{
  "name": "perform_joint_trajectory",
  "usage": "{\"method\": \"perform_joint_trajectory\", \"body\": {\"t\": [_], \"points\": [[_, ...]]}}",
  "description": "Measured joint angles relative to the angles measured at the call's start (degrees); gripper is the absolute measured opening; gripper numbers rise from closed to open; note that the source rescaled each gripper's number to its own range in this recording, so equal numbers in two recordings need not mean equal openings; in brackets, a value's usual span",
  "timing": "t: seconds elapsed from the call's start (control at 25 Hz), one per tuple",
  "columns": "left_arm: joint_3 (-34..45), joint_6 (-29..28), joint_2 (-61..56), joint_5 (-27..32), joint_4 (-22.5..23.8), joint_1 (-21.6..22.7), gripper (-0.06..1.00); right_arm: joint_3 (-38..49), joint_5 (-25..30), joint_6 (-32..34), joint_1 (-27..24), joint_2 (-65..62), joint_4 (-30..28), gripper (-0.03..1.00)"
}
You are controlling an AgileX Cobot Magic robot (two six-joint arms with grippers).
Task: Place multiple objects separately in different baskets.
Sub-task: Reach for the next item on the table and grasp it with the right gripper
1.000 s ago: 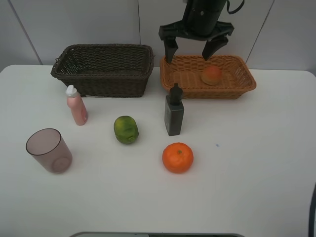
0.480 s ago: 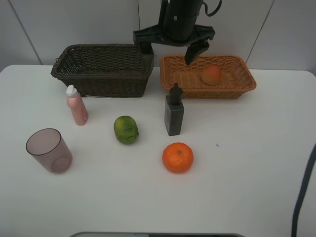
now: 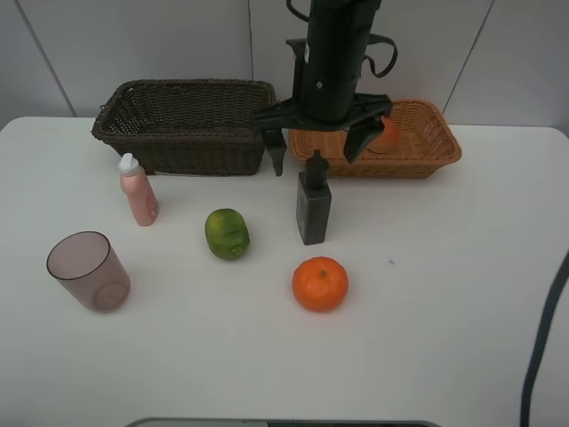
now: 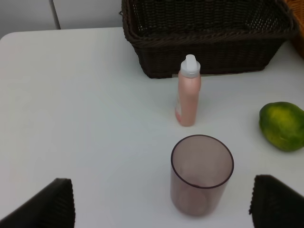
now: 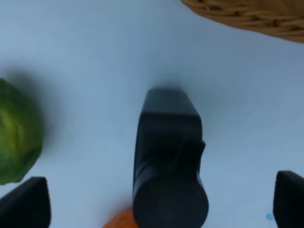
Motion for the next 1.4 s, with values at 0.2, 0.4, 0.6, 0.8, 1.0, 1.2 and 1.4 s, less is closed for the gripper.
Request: {"method": "perform_joint_trajectory", "body": {"t": [0.2, 0.4, 0.6, 0.8, 1.0, 1.2, 1.4], "points": [[0.00, 0.00, 0.00, 0.00, 0.00, 0.00, 0.95, 3.36, -2.62, 0.83, 0.00, 0.00, -0.06, 1.00], [0.00, 0.00, 0.00, 0.00, 0.00, 0.00, 0.95, 6.64, -8.31, 2.18, 0.00, 0.00, -0.06, 1.00], [0.00, 0.00, 0.00, 0.00, 0.00, 0.00, 0.95, 6.91, -9.34, 3.76, 0.00, 1.26, -1.14, 1.00], [0.00, 0.00, 0.00, 0.00, 0.00, 0.00, 0.95, 7.09, -10.33, 4.12, 0.00, 3.12, -1.39, 0.99], [0.00, 0.00, 0.00, 0.00, 0.00, 0.00, 0.95, 7.09, -11.38, 4.54, 0.00, 3.70, -1.39, 0.78], [0.00, 0.00, 0.00, 0.00, 0.00, 0.00, 0.95, 7.09, -11.44, 4.54, 0.00, 4.05, -1.39, 0.39], [0.00, 0.00, 0.00, 0.00, 0.00, 0.00, 0.95, 7.09, -11.32, 4.61, 0.00, 4.05, -1.63, 0.02]]}}
